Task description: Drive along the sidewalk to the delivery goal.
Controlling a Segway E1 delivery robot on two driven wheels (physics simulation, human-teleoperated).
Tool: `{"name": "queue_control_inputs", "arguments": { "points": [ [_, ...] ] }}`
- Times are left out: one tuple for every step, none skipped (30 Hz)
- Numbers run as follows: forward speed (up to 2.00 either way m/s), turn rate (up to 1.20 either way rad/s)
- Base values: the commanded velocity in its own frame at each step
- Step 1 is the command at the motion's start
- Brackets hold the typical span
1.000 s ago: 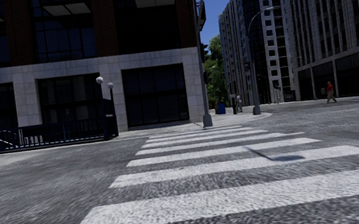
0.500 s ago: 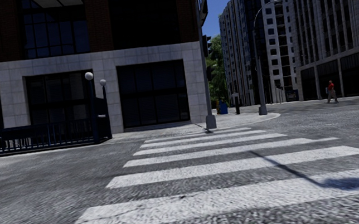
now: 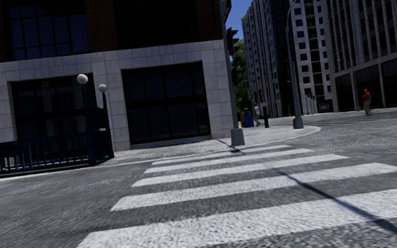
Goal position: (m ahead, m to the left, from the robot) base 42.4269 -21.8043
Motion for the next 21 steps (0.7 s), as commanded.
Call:
{"name": "queue_control_inputs", "arguments": {
  "points": [
    [2.00,0.00],
    [2.00,0.00],
    [2.00,0.00],
    [2.00,0.00],
    [2.00,0.00],
    [2.00,0.00],
    [2.00,0.00],
    [2.00,0.00],
    [2.00,0.00],
    [2.00,0.00],
    [2.00,0.00],
    [2.00,0.00],
    [2.00,0.00],
    [2.00,0.00],
    [2.00,0.00],
    [2.00,0.00],
    [2.00,0.00],
    [2.00,0.00],
    [2.00,0.00],
    [2.00,0.00],
    [2.00,0.00]
  ]
}}
